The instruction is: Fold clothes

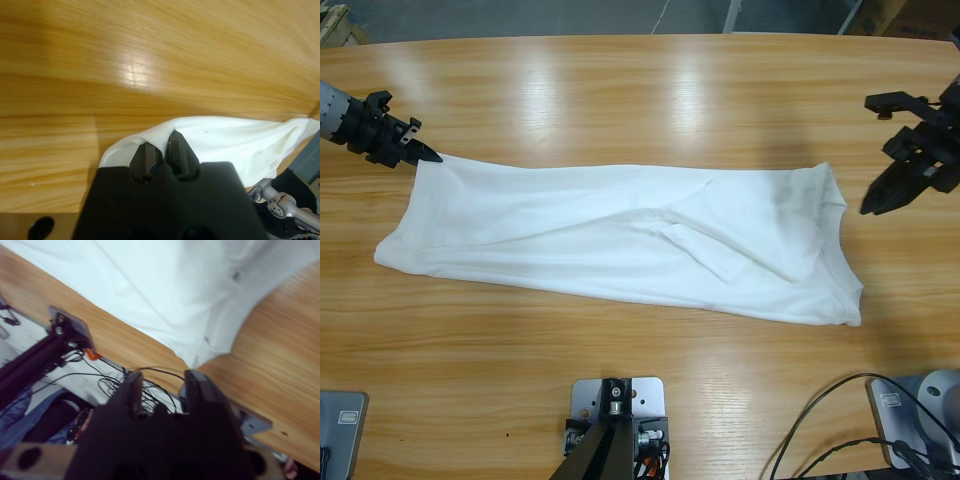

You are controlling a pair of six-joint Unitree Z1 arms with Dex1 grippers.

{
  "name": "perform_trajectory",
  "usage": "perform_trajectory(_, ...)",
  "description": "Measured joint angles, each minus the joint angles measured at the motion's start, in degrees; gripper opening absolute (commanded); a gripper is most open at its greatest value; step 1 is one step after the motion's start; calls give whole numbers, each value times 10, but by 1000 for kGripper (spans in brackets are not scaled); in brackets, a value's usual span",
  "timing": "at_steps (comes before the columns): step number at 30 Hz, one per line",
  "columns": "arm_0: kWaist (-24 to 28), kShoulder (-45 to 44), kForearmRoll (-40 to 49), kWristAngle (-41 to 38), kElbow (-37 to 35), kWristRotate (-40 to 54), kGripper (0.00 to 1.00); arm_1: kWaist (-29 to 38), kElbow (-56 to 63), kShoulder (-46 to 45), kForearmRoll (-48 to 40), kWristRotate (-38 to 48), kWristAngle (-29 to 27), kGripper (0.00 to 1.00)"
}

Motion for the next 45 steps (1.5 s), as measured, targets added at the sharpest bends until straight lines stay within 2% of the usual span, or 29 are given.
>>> perform_trajectory(4,1,4,8,0,0,13,0,23,25,9,-31,22,14,908)
perform_trajectory(11,1,4,13,0,0,21,0,136,62,35,-104,136,16,899)
perform_trajectory(19,1,4,18,0,0,25,0,147,161,14,-200,259,-4,890)
perform_trajectory(41,1,4,18,0,0,26,0,166,213,25,-293,301,-10,845)
perform_trajectory(42,1,4,18,0,0,26,0,166,214,26,-296,302,-10,807)
perform_trajectory(43,1,5,18,0,0,26,0,166,216,27,-299,303,-11,699)
perform_trajectory(45,1,6,18,0,0,27,0,166,217,28,-303,305,-14,563)
